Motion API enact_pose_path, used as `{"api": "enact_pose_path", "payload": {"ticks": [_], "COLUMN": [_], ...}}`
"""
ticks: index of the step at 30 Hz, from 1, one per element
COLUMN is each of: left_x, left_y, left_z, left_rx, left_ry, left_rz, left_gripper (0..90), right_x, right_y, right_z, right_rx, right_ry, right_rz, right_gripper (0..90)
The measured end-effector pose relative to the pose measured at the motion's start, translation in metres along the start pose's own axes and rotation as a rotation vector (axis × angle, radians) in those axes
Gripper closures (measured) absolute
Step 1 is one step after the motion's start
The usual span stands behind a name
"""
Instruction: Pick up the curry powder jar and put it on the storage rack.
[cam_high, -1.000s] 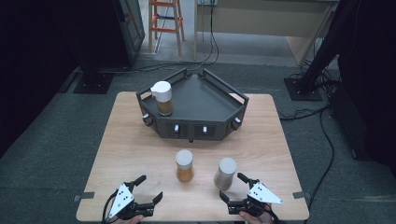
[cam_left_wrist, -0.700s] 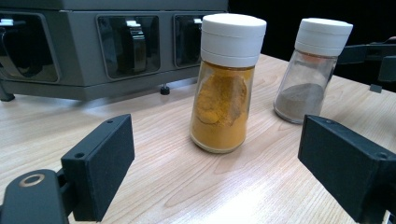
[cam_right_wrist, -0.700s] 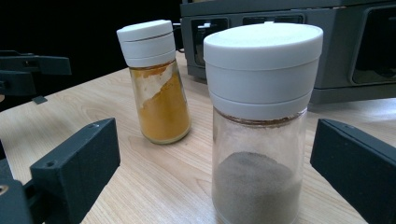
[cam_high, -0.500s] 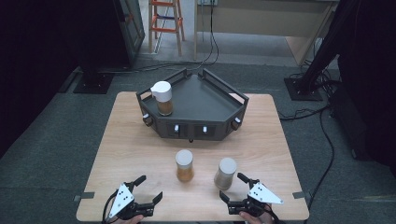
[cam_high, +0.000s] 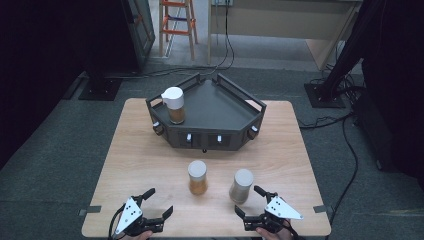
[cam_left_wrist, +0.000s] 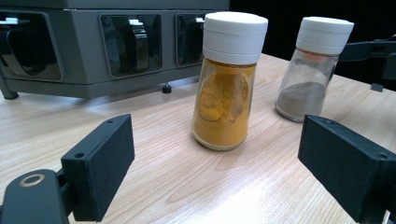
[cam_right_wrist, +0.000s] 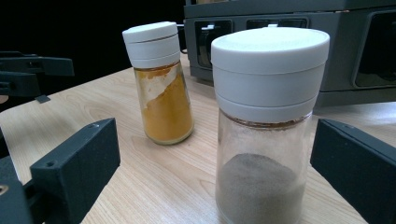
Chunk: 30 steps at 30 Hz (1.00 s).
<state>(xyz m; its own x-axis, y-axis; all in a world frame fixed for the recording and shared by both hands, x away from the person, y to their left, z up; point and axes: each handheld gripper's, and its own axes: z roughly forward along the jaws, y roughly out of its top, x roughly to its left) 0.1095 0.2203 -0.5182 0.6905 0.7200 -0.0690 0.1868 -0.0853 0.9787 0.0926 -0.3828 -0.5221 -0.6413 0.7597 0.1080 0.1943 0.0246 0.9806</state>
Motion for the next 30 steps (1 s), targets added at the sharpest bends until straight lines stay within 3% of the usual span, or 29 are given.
{"api": "enact_pose_path", "payload": {"ticks": [30], "left_x": [0.0016], "left_y": [-0.0009], "left_z": [-0.0013], "left_rx": [-0.003], "left_ry": [0.007], "left_rz": [0.002], "left_gripper": [10.6], "right_x": [0.0044], "right_y": [0.0012], "right_z": [0.0001], "right_rx": [0.002], "right_ry": [0.023], "right_rz": [-0.003], "right_gripper": [1.4]}}
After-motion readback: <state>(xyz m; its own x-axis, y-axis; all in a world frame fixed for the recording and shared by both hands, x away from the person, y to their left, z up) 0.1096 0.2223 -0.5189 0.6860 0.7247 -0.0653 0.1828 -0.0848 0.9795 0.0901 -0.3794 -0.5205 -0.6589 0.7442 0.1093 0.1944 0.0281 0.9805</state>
